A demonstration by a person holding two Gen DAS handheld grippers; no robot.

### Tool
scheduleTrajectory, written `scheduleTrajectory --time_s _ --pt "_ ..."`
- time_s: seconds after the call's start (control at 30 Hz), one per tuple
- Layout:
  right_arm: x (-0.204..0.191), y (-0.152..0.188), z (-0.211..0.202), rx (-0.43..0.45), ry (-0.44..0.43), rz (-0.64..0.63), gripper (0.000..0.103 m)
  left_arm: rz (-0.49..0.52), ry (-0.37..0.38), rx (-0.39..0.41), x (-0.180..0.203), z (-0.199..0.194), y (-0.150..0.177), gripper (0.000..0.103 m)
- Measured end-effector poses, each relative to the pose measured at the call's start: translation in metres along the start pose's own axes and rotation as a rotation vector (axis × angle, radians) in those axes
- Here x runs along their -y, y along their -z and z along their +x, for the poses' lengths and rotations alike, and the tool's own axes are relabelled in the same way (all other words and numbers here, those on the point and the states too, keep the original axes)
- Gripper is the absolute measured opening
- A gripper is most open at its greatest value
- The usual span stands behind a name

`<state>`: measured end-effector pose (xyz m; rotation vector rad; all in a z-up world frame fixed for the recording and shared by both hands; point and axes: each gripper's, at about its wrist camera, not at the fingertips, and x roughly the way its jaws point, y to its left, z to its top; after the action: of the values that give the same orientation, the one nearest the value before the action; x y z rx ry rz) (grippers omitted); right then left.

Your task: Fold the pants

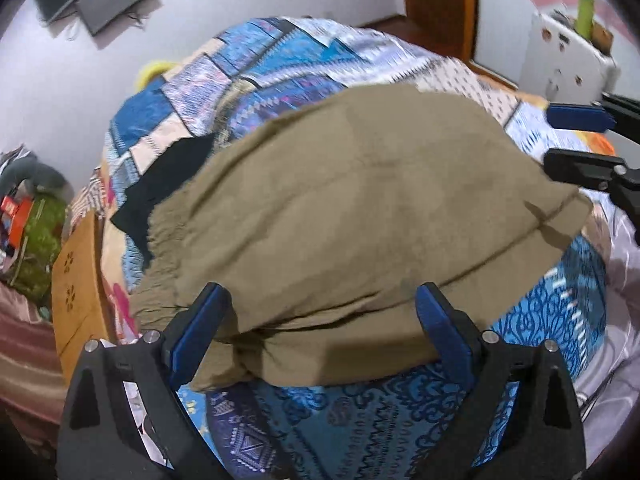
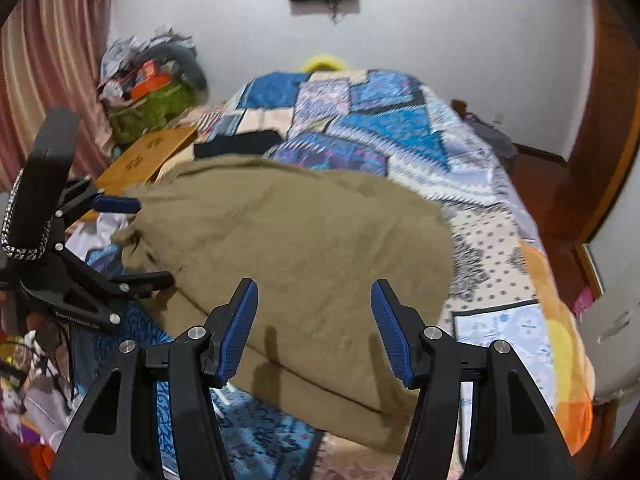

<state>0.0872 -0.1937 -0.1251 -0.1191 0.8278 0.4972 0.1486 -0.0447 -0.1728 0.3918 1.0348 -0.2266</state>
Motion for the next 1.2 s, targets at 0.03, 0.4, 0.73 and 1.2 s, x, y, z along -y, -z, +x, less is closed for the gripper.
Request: scheduleTrajectory --time_s 0.03,0.4,0.73,1.2 --pt "-0.003 0.001 0.003 -0.010 -0.006 -0.008 0.055 0.011 0.001 -0.004 0.002 0.002 0.001 0.097" --pt "-0.027 0.003 0.031 -0.073 -0.044 -0.072 0.055 -0.110 0.070 0.019 -0.019 0.008 -0.018 0.088" --pt "-0.031 -0.001 0.042 -0.057 -0.064 -0.091 0.014 -0.095 0.098 0.030 -0.010 0.000 -0.012 0.086" --pt "-0.027 0.001 0.006 0.007 -0.100 -0.065 0.007 0.005 -0.043 0.130 0.008 -0.029 -0.001 0.015"
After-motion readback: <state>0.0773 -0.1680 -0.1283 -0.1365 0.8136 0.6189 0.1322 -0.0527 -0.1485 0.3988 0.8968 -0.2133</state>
